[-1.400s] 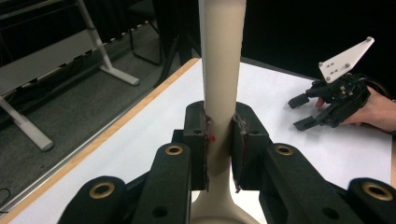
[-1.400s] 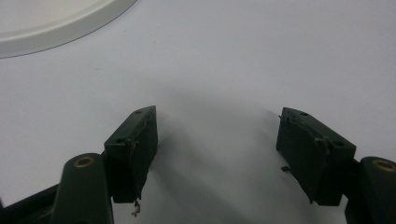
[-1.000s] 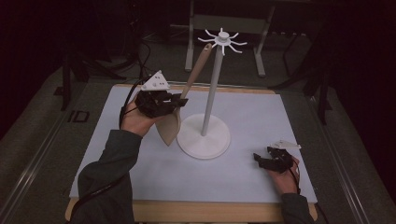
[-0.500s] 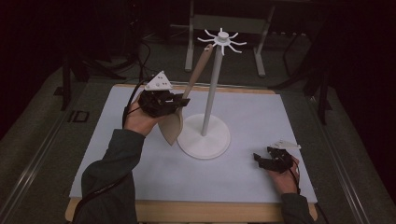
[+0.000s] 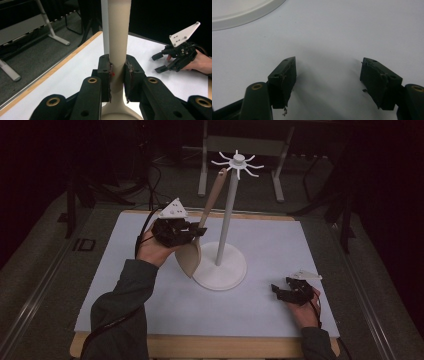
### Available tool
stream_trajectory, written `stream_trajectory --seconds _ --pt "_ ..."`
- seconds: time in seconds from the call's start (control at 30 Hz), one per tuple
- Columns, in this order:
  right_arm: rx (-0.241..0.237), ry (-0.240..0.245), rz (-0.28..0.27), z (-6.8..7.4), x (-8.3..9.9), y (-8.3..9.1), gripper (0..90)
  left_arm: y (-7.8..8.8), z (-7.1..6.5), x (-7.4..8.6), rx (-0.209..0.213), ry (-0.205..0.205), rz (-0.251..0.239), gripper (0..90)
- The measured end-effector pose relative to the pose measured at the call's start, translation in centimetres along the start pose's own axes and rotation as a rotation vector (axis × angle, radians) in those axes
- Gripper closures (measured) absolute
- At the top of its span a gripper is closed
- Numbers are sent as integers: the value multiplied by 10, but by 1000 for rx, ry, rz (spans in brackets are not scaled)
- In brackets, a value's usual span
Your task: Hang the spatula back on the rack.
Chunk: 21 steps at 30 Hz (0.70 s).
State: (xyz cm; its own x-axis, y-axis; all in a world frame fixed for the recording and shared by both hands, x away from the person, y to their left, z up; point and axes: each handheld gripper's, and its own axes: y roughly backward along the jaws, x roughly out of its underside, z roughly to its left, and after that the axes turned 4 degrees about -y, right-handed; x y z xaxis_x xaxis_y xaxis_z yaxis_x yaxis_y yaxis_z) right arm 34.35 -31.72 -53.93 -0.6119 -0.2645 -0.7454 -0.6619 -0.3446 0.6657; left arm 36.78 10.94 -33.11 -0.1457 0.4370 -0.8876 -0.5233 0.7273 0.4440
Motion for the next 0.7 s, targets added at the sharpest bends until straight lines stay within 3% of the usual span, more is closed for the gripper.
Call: stream_trajectory --seconds 0.2,0.7 --pt "0 0 0 0 0 0 291 6 1 -1 31 18 -48 726" --pt "1 2 0 0 0 0 292 17 6 7 -1 34 -61 653"
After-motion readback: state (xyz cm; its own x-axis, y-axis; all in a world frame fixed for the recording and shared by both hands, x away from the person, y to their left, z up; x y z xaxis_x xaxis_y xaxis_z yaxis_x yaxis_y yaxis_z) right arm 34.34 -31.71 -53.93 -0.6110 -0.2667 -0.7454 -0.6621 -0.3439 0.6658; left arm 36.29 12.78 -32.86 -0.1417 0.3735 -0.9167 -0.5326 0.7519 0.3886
